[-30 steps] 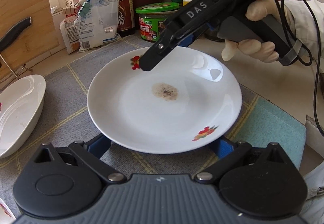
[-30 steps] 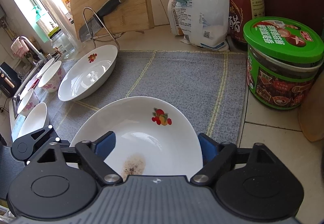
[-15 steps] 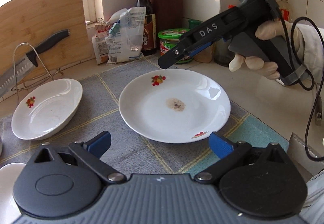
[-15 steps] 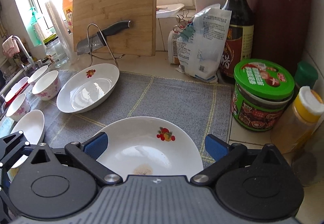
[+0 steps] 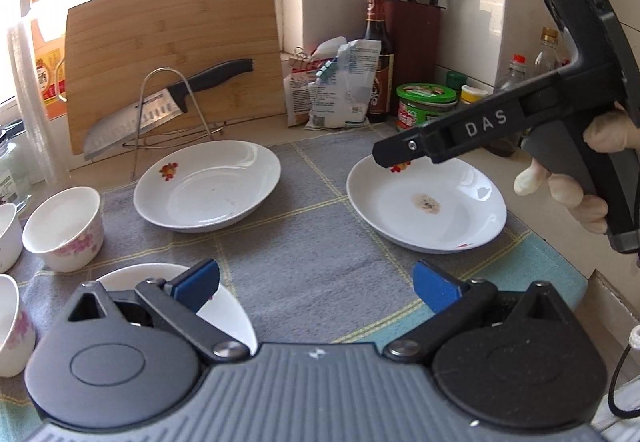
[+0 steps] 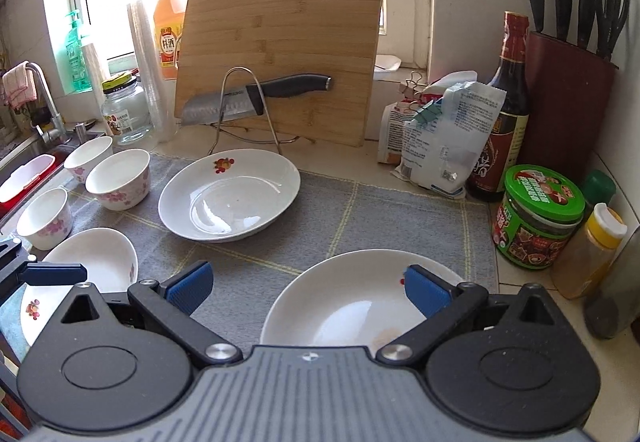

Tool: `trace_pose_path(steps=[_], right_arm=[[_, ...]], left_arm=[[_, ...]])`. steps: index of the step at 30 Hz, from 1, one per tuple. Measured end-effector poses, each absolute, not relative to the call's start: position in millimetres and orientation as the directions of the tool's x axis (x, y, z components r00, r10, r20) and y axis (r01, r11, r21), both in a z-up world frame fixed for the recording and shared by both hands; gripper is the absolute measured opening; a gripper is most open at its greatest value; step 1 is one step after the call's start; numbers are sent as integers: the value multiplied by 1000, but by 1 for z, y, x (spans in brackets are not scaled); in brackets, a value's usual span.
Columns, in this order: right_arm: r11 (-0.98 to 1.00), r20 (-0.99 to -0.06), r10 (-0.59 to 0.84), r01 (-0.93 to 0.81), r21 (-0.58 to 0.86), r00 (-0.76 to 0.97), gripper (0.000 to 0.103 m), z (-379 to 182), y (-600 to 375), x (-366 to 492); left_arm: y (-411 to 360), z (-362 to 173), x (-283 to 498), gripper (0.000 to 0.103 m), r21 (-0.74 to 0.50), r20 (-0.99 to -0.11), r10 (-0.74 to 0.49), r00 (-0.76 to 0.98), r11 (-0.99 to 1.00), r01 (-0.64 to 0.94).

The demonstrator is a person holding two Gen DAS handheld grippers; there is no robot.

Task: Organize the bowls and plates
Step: 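Open the right tool and move it to the large flower-print plate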

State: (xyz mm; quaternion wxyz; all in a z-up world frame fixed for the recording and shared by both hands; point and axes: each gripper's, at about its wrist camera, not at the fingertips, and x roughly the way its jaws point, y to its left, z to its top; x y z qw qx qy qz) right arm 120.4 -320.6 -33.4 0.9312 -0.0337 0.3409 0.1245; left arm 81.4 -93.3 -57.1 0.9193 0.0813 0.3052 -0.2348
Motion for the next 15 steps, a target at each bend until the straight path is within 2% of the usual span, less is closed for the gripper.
trace_pose_path(steps=[15], right_arm=[[944,-687,275,-326,58,673,103,-52,-242,113]], left_arm=[[-9,-72,47,102,1,-644,-281,712,930,367]])
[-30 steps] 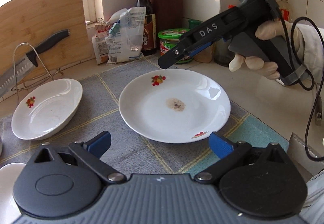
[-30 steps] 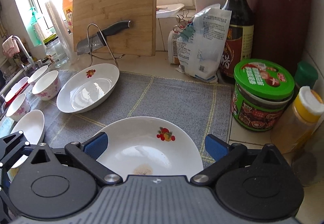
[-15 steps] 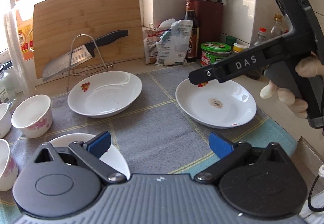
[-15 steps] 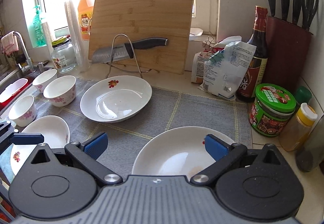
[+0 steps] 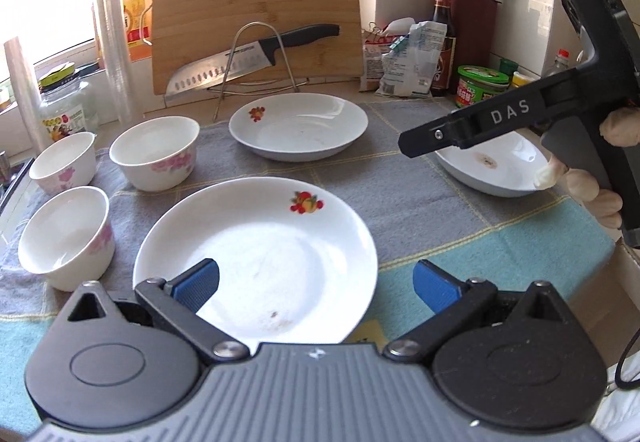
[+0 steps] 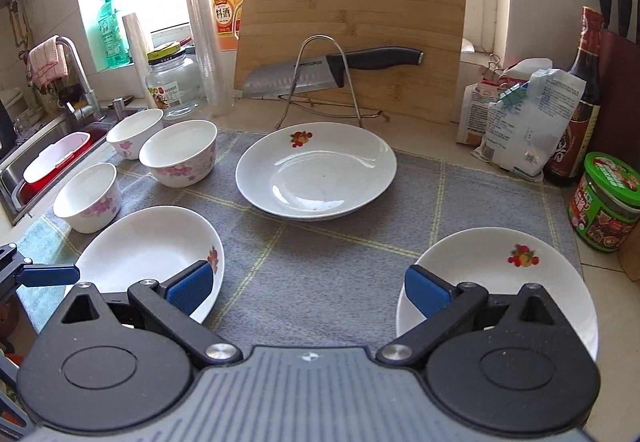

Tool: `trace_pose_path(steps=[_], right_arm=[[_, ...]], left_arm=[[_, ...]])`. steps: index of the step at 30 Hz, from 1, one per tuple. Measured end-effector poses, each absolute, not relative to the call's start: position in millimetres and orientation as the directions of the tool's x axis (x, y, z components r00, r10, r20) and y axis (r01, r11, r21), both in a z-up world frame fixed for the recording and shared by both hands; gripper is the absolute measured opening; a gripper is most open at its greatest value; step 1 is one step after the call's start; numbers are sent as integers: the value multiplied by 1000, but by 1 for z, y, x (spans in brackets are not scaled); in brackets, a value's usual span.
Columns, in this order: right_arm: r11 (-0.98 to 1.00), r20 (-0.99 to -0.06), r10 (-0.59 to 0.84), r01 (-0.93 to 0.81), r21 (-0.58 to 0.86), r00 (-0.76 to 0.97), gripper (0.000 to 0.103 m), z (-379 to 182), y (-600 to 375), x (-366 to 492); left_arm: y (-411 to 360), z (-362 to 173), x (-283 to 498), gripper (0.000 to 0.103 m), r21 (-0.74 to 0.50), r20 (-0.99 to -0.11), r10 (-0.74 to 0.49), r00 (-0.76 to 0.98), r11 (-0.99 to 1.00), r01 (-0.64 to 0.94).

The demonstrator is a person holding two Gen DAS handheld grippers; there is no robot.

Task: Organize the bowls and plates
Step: 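Open the right tool and move it to the large flower-print plate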

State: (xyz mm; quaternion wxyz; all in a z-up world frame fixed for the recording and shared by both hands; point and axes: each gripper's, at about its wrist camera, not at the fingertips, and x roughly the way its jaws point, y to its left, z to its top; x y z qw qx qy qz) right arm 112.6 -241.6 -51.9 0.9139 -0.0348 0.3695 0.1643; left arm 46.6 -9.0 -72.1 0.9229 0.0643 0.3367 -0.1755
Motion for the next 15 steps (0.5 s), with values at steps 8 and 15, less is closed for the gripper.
trace_pose_path(steps=[8,15], right_arm=[[939,-686,288,-337,65,669,103,-54,-213,115],[944,-698,277,-324,68,661,103,-60,-199,113]], left_arm=[[36,-85,31,102,6,-678,-242,694,942,335],[55,-106,34,102,20,-709,-234,665,936,351]])
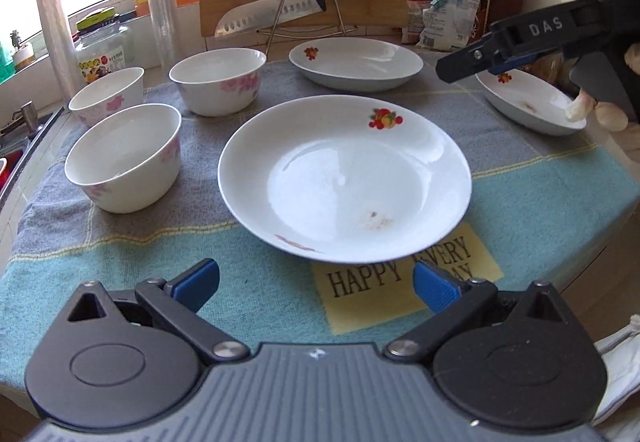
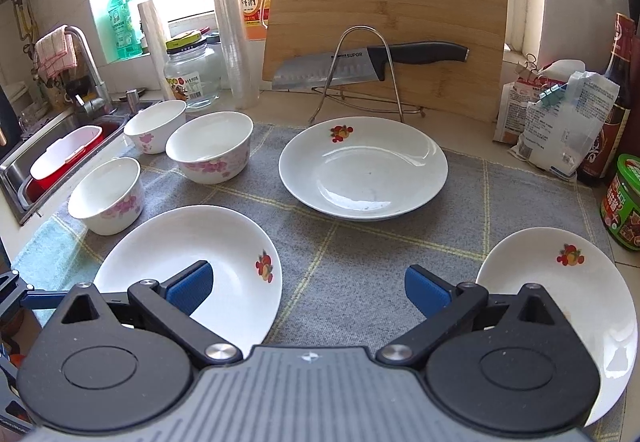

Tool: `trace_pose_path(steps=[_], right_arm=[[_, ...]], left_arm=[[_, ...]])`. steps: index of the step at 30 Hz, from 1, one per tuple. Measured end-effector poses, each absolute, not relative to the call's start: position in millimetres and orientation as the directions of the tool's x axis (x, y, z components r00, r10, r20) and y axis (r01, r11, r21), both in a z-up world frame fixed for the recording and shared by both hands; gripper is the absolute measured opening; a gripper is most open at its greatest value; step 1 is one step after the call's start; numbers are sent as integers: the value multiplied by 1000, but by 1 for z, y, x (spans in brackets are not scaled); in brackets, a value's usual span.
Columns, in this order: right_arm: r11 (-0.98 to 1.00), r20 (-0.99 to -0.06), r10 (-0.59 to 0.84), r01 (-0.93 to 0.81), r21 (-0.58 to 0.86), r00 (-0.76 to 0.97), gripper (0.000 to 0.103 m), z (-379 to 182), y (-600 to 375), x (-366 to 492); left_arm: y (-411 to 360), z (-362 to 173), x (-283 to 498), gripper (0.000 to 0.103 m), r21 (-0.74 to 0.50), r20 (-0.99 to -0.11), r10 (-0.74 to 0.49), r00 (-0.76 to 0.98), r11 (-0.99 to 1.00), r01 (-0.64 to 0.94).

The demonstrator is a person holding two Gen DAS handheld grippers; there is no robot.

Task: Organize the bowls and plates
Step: 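Open the right tool and move it to the large flower-print plate, then grip the rim of the large flower-print plate with the right tool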

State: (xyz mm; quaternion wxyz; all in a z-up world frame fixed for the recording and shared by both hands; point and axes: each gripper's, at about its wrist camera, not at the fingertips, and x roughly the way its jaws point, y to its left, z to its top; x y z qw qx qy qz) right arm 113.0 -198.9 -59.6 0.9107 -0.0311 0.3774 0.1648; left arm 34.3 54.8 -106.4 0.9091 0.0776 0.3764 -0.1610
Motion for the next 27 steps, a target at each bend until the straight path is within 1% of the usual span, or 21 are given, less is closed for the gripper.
trace_pose_path(steps=[4,8,10,13,15,17,21,27], right_arm=[[952,-707,262,-296,77,657,103,-62,-198,111],[962,-711,242,-261,85,660,103,-65,-200,107],[964,-720,239,-247,96,652,103,-68,-200,106],[963,-733,253,-235,130,632,103,-73,-201,104],[955,-746,289,-231,185,599,103,-78,-200,106],[943,-757,326,-250,219,566,103,-83,-197,108],[927,-776,354,-307,216,521,103,-90,-185,111],[896,-799,404,-368,248,445,103,-101,-171,129]], left_arm=[[63,-117,40,102,-11,-716,-287,636,916,401],[63,-124,49,102,3,-723,-311,617,892,452],[63,-124,52,102,-2,-712,-332,618,882,471],[63,-125,56,102,2,-700,-357,619,865,502],[63,-126,59,102,1,-689,-374,621,856,517],[63,-127,63,102,1,-680,-390,621,846,533],[66,-128,66,102,2,-666,-424,613,822,570],[68,-130,70,103,3,-655,-459,600,793,610]])
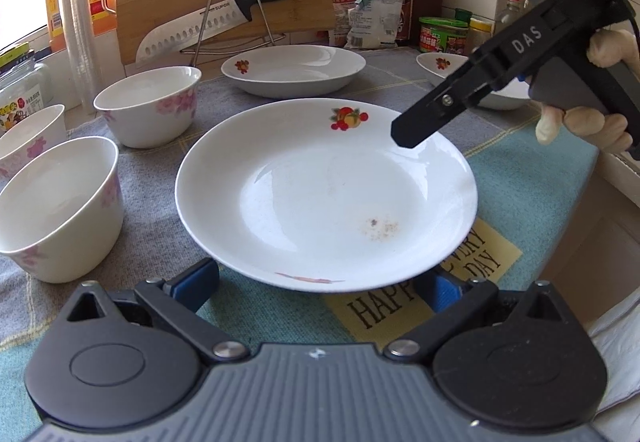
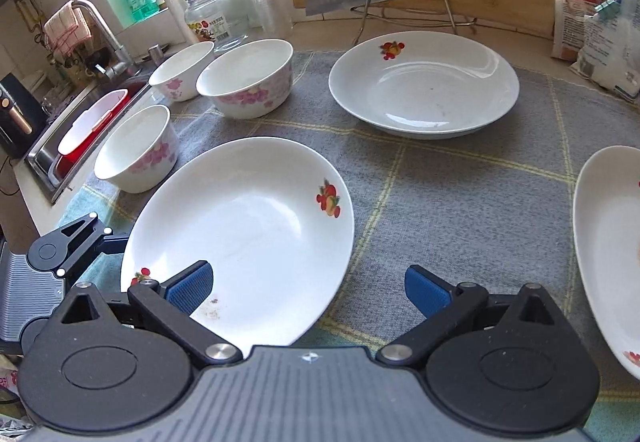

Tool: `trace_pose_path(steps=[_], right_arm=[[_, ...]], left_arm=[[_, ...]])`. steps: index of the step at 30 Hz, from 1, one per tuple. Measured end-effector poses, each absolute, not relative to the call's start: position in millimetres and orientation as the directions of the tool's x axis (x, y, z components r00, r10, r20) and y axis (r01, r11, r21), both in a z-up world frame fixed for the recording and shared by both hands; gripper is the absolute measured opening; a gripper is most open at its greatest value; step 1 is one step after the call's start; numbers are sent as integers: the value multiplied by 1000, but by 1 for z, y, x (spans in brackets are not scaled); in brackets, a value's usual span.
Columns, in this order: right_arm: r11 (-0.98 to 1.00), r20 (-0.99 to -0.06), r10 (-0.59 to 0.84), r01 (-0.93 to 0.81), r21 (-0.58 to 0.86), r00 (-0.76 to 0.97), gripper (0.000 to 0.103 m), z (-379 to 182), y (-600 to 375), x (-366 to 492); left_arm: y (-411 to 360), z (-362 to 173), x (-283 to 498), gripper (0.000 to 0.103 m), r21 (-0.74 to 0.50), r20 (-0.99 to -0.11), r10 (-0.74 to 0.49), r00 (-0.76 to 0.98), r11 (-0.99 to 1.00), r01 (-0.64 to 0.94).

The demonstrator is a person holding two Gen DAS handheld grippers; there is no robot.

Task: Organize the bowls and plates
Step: 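Grip the rim of the large flower-print plate with the right tool, then lift the large plate with the right tool and carry it over the stained plate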

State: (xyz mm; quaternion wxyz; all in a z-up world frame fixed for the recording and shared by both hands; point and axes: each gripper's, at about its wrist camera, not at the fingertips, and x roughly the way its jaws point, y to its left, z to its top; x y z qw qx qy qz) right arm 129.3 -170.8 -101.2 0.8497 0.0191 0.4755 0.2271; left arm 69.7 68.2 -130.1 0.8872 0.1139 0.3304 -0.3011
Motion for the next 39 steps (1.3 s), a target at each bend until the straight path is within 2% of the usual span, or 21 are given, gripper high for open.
trace_pose_path(steps=[30,39], right_arm=[[783,-788,560,-476,401,257,103,-116,-138,202],[784,-798,553,-476,399,240,97,-114,-139,204]], left_arm=[[67,-129,76,103,5,-666,-514,541,722,692],[66,-128,80,103,4,-677,-513,528,715,699]])
